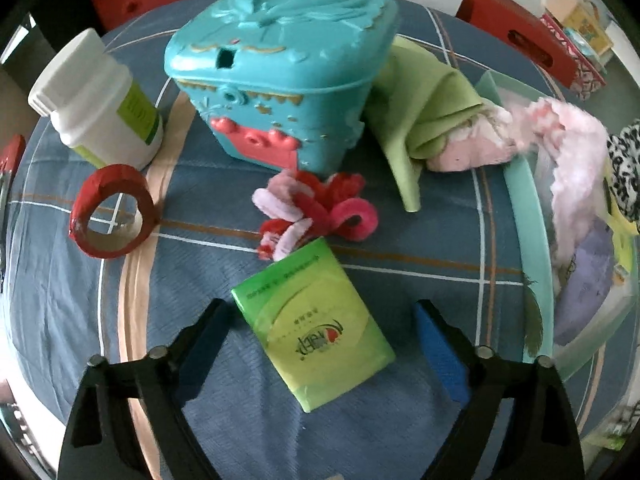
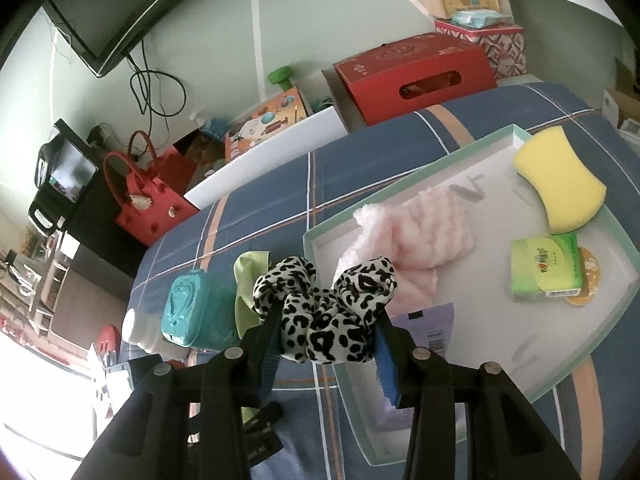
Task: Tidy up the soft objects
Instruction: 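Close the right tool on the scrunchie and lift while the left tool grasps the green tissue pack, then carry the scrunchie and green tissue pack over the white tray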
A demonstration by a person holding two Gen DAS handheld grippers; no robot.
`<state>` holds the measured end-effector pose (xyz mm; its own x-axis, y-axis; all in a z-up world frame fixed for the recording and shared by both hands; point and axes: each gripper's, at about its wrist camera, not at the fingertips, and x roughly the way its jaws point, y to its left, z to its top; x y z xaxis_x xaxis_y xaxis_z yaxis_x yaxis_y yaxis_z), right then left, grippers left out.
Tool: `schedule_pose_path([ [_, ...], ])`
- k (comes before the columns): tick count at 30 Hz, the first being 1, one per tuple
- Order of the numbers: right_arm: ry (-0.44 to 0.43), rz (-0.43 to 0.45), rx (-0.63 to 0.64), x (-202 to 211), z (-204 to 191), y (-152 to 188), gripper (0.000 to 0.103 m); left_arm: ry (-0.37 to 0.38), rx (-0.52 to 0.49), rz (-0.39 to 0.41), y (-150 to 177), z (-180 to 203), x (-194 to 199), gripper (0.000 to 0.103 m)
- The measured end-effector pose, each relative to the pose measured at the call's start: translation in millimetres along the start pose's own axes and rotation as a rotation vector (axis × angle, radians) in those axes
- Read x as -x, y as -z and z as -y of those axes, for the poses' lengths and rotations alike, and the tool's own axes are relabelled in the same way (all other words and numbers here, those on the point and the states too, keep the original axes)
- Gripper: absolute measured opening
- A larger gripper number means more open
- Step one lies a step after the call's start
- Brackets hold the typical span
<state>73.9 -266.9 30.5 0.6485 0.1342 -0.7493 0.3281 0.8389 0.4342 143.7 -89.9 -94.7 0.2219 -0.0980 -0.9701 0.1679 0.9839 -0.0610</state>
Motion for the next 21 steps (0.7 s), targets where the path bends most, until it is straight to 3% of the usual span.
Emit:
schedule_pose_path([
  [3, 0.002, -0.002, 0.0, -0.1, -0.1, 0.1, 0.044, -0.007, -0.005, 0.016, 4.3, 8.4, 7.3, 0.065],
  [14, 0.014, -0.006, -0.008, -2.8, 2.8, -0.1, 0.044, 0.08, 0.073, 0.062, -2.0, -1.9, 31.2, 0.06],
  [21, 0.026, 0.019, -0.037, 2.6, 11.7, -3.3, 0.044, 0.106, 0.132, 0.163, 2.3, -18.8, 65.3, 0.06],
])
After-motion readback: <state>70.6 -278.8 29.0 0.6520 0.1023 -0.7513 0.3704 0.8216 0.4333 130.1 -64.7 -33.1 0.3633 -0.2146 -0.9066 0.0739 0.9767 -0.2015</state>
